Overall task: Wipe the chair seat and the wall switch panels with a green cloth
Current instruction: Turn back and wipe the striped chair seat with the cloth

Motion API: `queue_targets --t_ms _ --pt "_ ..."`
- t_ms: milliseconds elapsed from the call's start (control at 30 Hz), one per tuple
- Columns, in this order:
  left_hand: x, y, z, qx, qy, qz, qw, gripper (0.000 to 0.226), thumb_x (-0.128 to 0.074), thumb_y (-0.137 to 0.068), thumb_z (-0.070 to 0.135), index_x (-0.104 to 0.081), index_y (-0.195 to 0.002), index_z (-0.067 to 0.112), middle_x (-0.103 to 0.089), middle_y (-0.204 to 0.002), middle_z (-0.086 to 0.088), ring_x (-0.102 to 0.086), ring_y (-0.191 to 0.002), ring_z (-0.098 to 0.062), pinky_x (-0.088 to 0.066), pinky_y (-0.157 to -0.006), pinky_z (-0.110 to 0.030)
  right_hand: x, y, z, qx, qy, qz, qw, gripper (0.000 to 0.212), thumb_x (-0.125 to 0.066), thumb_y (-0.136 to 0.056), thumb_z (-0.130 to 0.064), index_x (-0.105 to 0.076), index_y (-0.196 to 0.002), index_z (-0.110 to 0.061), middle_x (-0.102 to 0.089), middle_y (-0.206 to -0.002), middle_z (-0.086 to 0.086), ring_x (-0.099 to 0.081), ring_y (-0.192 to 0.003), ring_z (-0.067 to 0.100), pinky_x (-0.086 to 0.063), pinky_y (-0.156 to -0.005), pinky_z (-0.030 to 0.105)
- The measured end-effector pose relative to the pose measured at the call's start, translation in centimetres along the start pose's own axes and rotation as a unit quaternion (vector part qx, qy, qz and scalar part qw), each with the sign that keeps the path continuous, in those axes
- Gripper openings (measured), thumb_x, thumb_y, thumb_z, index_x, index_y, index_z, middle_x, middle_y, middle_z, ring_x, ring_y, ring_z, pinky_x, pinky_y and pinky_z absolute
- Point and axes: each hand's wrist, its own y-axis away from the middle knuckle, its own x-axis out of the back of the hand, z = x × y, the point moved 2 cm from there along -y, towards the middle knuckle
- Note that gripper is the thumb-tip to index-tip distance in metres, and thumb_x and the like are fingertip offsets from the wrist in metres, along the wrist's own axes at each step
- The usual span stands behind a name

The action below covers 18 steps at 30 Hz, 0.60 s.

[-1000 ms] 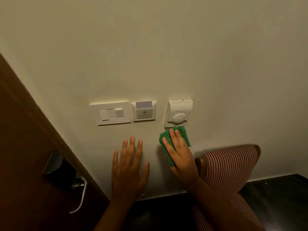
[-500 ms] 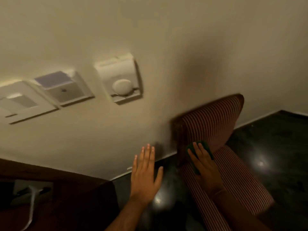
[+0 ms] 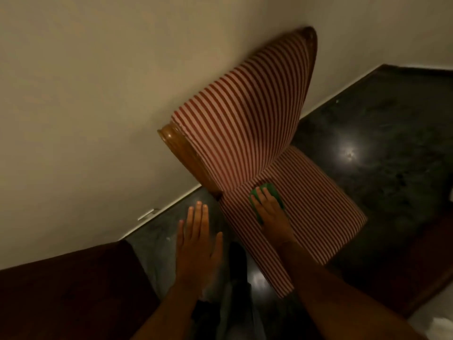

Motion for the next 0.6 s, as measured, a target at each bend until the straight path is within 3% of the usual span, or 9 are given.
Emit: queue_targets --t_ms 100,267,467,600 --pt "-1.9 -0.4 0.2 0.01 0.002 -0.017 1.0 0.082 -0.046 -0.111 0.051 -0.02 -0.178 0.012 -0.013 -0.187 -0.007 -0.012 -0.173 -0.026 -0.007 -0.139 -0.046 -2.7 -1.8 1.5 -0.01 0.011 -0.053 0.998 0.085 -0.055 -0.096 0.002 -0.015 -0.169 -0.017 -0.001 -0.178 0.006 0.003 -0.166 0.03 -0.018 -0.133 0.043" --pt "-3.6 0.0 0.0 0.015 0.005 -0.031 0.999 0.083 -0.04 -0.113 0.054 -0.009 -0.18 0.014 -0.005 -0.188 -0.004 0.0 -0.174 -0.02 0.007 -0.139 -0.04 -5.7 -3.2 2.5 0.003 0.049 -0.123 0.991 0.087 -0.051 -0.101 -0.006 -0.001 -0.17 -0.021 0.011 -0.178 -0.001 0.013 -0.165 0.025 0.001 -0.136 0.043" --pt "-3.1 1.0 -0.9 0.047 -0.006 -0.057 0.997 0.081 -0.034 -0.114 0.057 -0.009 -0.18 0.017 0.001 -0.188 -0.001 0.005 -0.174 -0.019 0.006 -0.139 -0.043 -5.4 -2.8 1.7 -0.036 0.03 -0.195 0.98 0.11 -0.062 -0.097 -0.062 0.012 -0.169 -0.023 0.017 -0.177 -0.004 0.018 -0.164 0.023 0.003 -0.134 0.054" --pt "-0.9 1.1 -1.9 0.053 -0.015 -0.048 0.997 0.079 -0.04 -0.113 0.055 -0.02 -0.179 0.017 -0.008 -0.187 -0.003 -0.005 -0.174 -0.023 -0.002 -0.139 -0.048 -2.5 -2.5 -0.1 -0.036 0.081 -0.147 0.985 0.098 -0.044 -0.102 -0.07 0.005 -0.17 -0.021 0.011 -0.178 0.0 0.013 -0.165 0.023 0.001 -0.134 0.052"
